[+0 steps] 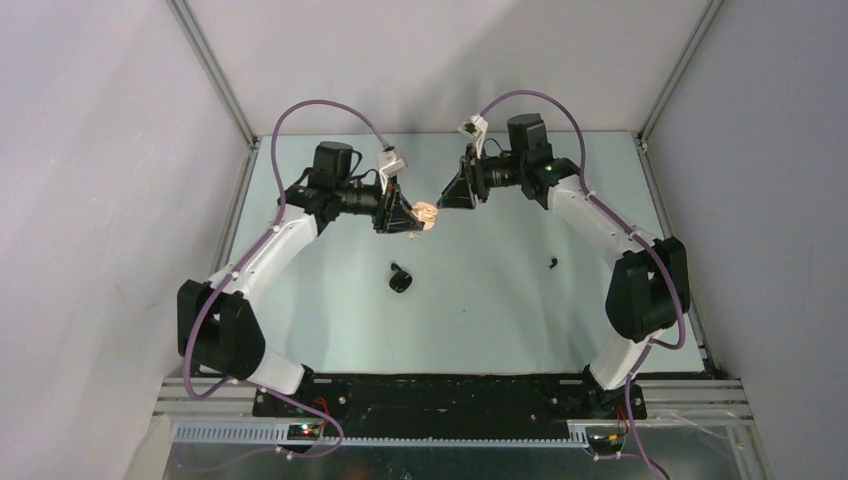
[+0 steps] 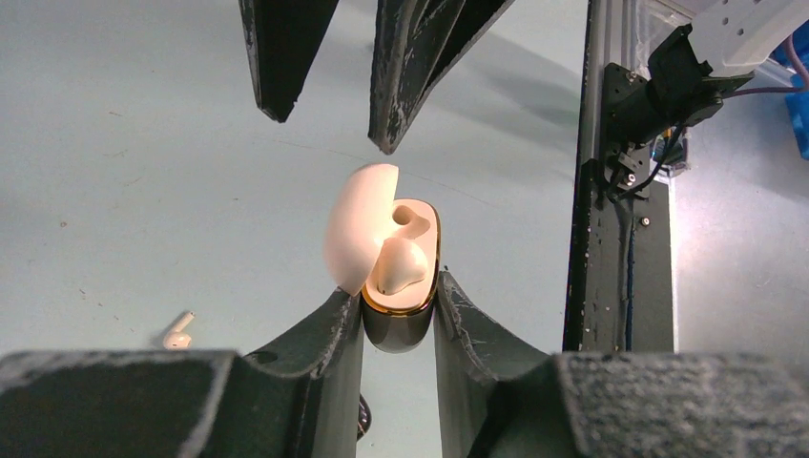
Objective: Insert the wireless bluetooth earbuds into the charging case
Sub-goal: Open the charging case.
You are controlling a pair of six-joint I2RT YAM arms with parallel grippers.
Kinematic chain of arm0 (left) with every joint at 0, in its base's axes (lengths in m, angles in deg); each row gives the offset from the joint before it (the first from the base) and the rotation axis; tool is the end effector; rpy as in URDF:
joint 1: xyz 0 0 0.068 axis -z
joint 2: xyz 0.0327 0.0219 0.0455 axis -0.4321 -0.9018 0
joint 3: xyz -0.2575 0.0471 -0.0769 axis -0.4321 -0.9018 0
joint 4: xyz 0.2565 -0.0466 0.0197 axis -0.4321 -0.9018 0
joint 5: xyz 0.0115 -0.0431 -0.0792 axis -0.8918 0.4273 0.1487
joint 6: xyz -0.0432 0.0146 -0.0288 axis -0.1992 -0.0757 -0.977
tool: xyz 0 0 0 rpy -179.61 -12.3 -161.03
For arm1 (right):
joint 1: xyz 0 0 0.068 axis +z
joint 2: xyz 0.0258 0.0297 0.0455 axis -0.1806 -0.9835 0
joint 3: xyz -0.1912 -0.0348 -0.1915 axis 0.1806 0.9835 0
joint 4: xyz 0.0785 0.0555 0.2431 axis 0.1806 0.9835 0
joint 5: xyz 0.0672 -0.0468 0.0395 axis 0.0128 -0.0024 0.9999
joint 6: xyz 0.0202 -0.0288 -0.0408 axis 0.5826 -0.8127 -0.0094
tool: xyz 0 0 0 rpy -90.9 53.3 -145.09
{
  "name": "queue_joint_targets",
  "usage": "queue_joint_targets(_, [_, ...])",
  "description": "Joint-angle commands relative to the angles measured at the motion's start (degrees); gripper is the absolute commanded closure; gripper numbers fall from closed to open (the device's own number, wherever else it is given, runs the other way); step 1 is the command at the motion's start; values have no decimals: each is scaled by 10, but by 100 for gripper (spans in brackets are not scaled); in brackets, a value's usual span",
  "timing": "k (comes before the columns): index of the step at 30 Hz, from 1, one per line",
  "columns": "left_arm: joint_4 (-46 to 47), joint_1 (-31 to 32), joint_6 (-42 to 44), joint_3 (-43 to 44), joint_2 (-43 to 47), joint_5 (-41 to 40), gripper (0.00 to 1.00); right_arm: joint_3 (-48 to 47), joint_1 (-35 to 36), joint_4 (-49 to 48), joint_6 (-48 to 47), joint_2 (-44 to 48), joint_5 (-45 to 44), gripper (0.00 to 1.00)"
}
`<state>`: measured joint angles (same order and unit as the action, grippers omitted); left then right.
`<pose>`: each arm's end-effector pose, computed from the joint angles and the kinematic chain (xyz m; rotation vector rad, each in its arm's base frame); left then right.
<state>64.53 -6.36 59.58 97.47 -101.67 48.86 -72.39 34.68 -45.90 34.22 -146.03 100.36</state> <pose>0.2932 -0.1343 0.3201 1.1225 1.7677 -1.1455 0.3509 0.1907 0.3332 -1.0480 1.7570 1.2497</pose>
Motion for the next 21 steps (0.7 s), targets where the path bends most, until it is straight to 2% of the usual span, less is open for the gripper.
queue_joint_targets(1, [11,1,24,14,12,19,100,7,-6,-4,-4,31,43,48])
queue_joint_targets(12, [11,1,28,9,19,16,100,25,25,0,-27,32,42,48])
queue_joint_targets(17, [11,2,37,5,27,8,100,9,29,-8,-23,23,20,51])
queue_joint_targets(21, [12,3,47,-2,34,-1,100,-3,30,-4,-26,20,-10,48])
